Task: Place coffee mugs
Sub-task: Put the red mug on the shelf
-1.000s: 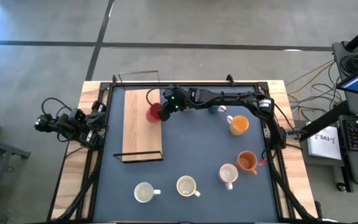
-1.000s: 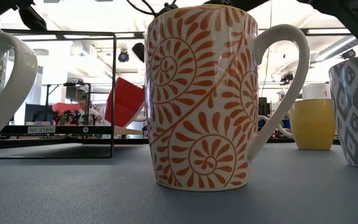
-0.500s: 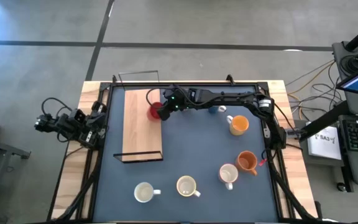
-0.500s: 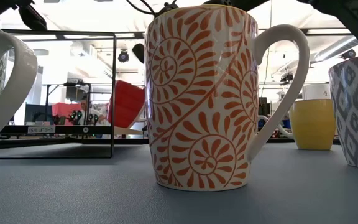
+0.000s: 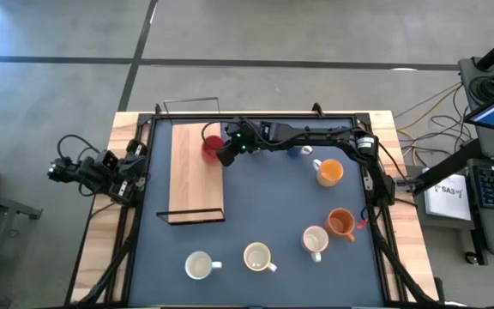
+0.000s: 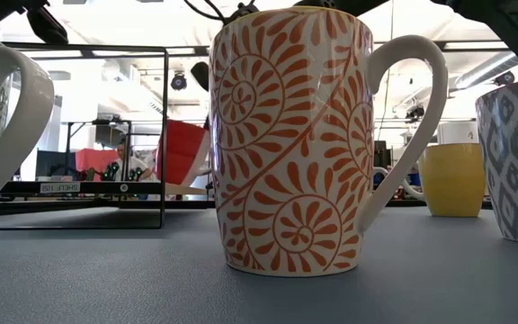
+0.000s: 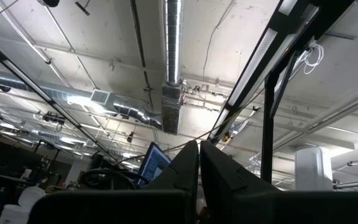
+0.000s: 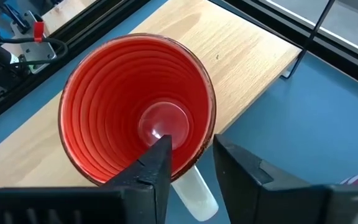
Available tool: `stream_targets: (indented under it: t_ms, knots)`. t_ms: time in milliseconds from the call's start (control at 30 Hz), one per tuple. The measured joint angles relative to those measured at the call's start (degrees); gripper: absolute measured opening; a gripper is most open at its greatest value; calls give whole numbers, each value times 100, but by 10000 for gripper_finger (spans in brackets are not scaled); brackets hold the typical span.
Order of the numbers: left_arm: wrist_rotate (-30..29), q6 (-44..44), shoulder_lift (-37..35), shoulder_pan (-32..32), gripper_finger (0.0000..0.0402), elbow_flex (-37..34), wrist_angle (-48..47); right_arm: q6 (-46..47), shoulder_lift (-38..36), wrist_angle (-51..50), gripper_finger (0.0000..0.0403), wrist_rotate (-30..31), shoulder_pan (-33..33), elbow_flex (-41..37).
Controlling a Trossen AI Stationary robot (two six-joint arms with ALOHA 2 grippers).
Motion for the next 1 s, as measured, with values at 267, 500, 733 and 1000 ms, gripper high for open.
stream_targets:
  t_ms: [267,500,733,1000]
  knots:
    - [-4,0,0,0,0,0,-1,0,0,376,122,0,2,0]
    - [-7,0,0,0,0,0,-8,0,0,479,140,2,0,0]
    - [-7,0,0,0,0,0,-94,-392,-323,442,135,28,52,-4]
    - [-14,-158,42,0,0,-2,-417,-1660,-1343,806,121,750,920,-720]
